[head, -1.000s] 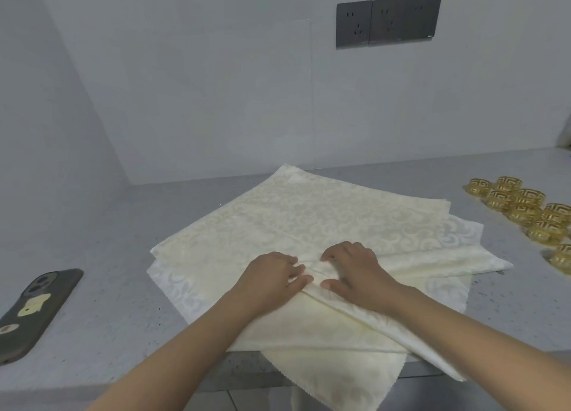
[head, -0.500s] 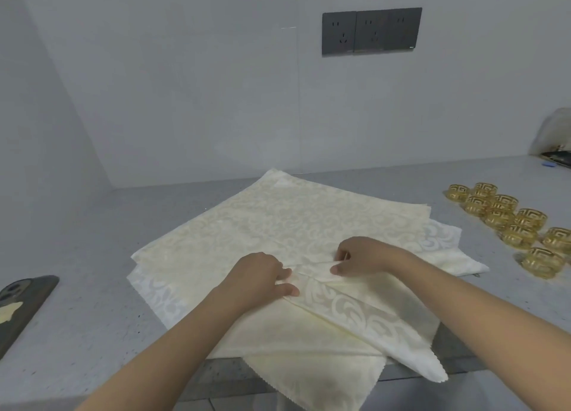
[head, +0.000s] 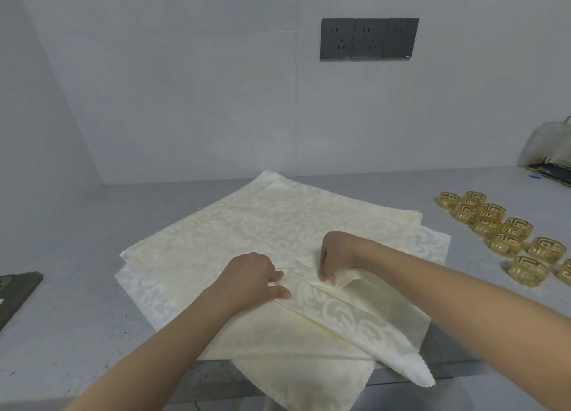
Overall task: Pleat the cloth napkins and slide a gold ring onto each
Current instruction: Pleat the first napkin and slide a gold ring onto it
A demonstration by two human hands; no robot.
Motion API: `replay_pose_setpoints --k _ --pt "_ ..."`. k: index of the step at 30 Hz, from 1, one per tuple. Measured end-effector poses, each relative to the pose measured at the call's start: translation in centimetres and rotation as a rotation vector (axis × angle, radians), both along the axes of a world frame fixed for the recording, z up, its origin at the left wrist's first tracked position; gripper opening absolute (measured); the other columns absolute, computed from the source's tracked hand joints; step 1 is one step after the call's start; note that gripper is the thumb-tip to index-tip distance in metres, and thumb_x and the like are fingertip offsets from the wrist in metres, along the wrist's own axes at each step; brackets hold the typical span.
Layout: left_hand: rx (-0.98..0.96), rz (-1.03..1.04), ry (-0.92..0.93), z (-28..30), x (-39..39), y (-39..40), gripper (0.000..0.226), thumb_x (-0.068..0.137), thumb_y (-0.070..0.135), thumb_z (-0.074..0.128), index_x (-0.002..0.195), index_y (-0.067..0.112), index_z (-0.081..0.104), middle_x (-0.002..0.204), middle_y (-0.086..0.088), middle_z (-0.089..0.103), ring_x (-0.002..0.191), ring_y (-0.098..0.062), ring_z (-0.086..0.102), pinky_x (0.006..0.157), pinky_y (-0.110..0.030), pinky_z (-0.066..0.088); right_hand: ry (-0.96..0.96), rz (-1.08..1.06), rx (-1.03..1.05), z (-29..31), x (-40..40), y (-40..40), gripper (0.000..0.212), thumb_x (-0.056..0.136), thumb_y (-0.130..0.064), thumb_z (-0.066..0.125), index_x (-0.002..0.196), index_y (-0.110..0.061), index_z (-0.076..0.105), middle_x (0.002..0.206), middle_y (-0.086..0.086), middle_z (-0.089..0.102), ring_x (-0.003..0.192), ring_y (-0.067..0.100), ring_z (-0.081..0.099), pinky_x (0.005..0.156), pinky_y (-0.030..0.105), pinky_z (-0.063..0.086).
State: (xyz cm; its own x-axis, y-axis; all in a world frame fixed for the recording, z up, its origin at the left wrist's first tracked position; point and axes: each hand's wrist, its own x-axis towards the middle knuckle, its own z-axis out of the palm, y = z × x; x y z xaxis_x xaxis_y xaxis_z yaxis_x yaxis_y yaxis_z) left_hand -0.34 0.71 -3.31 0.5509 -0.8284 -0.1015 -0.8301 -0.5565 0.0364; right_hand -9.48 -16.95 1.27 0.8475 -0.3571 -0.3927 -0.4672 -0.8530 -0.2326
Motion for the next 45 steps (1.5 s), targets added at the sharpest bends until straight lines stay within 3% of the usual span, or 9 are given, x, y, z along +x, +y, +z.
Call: replay_pose_setpoints --k 3,9,13,22,26,30,33,39,45 --pt "-0.008 0.003 0.001 0.1 0.0 0.0 0.068 0.075 0.074 0.047 0.105 0.018 0.069 0.103 -0.002 0.065 0.096 -0.019 0.058 0.081 -0.035 0.048 0.011 -0.108 0.19 0.9 0.2 -0.4 0.023 0.078 -0.028 0.074 0.082 -0.008 0.063 0.067 0.001 0.056 0.059 0.016 0.052 0.05 0.022 0.04" --pt "-0.191 0.088 0.185 0.5 0.1 0.5 0.052 0.086 0.059 0.048 0.075 0.009 0.057 0.089 -0.006 0.062 0.075 -0.021 0.057 0.068 -0.035 0.044 0.055 -0.322 0.828 0.9 0.1 -0.3 0.015 0.093 0.006 0.04 0.094 0.002 0.054 0.081 0.02 0.066 0.059 0.024 0.068 0.06 0.03 0.058" --pt "-0.218 0.109 0.395 1.9 -0.1 0.9 0.04 0.093 0.047 0.05 0.083 0.009 0.057 0.087 -0.01 0.053 0.071 -0.016 0.046 0.067 -0.033 0.039 0.044 -0.265 0.965 0.4 -1.0 0.0 0.023 0.094 0.008 0.039 0.099 -0.004 0.057 0.091 0.014 0.069 0.069 0.018 0.069 0.061 0.028 0.056" --pt "-0.102 0.094 0.395 2.1 0.5 0.3 0.042 0.09 0.055 0.047 0.076 0.016 0.044 0.082 -0.005 0.042 0.07 -0.017 0.039 0.066 -0.029 0.03 0.029 -0.195 1.083 1.4 -3.9 2.4 0.02 0.097 -0.019 0.042 0.108 -0.011 0.057 0.098 0.009 0.072 0.084 0.016 0.065 0.066 0.022 0.048" --pt "-0.076 0.109 0.406 2.3 0.4 0.2 0.041 0.087 0.061 0.049 0.086 0.02 0.046 0.089 0.0 0.046 0.077 -0.017 0.043 0.071 -0.029 0.034 -0.004 -0.097 0.954 0.8 -4.5 3.0 0.027 0.096 -0.021 0.04 0.113 -0.009 0.057 0.105 0.007 0.072 0.114 0.01 0.057 0.093 0.025 0.04" --pt "-0.048 0.076 0.381 2.2 -0.1 0.9 0.063 0.075 0.073 0.056 0.112 0.022 0.058 0.115 0.006 0.051 0.102 -0.011 0.051 0.087 -0.025 0.04 -0.112 -0.071 0.881 -1.1 -4.9 3.5 0.018 0.092 -0.011 0.047 0.101 -0.015 0.062 0.105 -0.003 0.073 0.087 0.0 0.056 0.077 0.018 0.037" --pt "0.02 -0.009 0.253 1.8 -0.8 1.4 0.088 0.072 0.071 0.062 0.145 0.028 0.036 0.142 0.013 0.033 0.131 -0.007 0.034 0.104 -0.025 0.033 -0.27 -0.037 0.78 -1.9 -5.0 3.4 0.015 0.088 -0.009 0.056 0.099 -0.017 0.064 0.098 -0.002 0.073 0.079 0.006 0.058 0.071 0.019 0.043" --pt "0.063 -0.046 0.185 1.5 -1.5 1.6 0.093 0.074 0.069 0.062 0.149 0.028 0.027 0.154 0.008 0.022 0.14 -0.01 0.023 0.111 -0.029 0.028 -0.505 0.256 0.014 -4.0 -4.0 2.8 0.019 0.085 -0.029 0.066 0.104 -0.03 0.067 0.096 -0.012 0.045 0.092 0.006 0.04 0.083 0.021 0.039" --pt "0.071 -0.019 0.267 2.0 -1.1 1.0 0.077 0.086 0.068 0.045 0.147 0.024 0.033 0.155 0.005 0.026 0.141 -0.012 0.026 0.112 -0.027 0.024 -0.615 0.176 0.143 -4.8 -3.1 2.6 0.014 0.085 -0.029 0.066 0.079 -0.029 0.054 0.087 -0.014 0.053 0.095 0.009 0.035 0.086 0.022 0.025"
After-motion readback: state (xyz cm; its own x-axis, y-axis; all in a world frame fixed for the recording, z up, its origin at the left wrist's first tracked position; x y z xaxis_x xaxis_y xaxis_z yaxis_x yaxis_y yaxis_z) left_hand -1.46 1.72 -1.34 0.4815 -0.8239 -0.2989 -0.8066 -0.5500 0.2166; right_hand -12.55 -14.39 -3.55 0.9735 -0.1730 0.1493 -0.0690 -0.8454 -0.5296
